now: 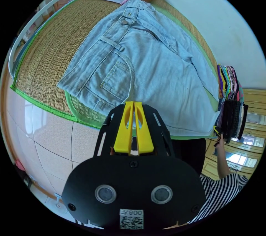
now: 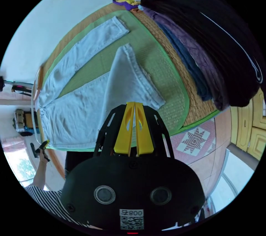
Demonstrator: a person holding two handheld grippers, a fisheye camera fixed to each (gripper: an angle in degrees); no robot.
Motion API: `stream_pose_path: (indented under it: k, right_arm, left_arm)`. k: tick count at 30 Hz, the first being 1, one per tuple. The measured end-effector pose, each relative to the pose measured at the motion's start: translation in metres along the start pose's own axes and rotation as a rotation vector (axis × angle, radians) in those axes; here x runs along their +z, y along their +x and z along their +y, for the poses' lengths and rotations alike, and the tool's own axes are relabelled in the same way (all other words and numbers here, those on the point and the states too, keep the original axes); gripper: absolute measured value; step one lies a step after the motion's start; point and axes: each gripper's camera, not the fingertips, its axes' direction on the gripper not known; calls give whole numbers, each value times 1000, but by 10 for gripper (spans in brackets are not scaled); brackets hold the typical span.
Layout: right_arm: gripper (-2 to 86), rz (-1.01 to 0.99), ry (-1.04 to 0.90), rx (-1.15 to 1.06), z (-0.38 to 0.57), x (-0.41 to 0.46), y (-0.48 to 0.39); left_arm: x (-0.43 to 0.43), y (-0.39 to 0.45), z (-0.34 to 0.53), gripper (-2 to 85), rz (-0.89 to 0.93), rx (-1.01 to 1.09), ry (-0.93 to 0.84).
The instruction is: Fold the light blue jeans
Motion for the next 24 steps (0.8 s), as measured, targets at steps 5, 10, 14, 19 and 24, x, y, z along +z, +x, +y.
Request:
stream_pose_path:
  k: [5,10,14,19,24]
  right_arm:
    - [-1,88,-34,-41,5,8,-11]
    - [0,2,5,24,28,6,5]
    - [1,51,17,45,23,5,-11]
    - [1,-27,126,-80,13,-10,-61]
    - [1,0,33,-328,-2,28,-149]
  left_arm:
    - [6,-3,-8,1,-50,9,-21]
    - [11,-14,-10,1,-40,-11,-20]
    - [12,-21,-19,1,-44,-25,-34]
    - [10,-24,-27,1,-41,-7,-18]
    - [20,-31,-34,1,-43,-9,-39]
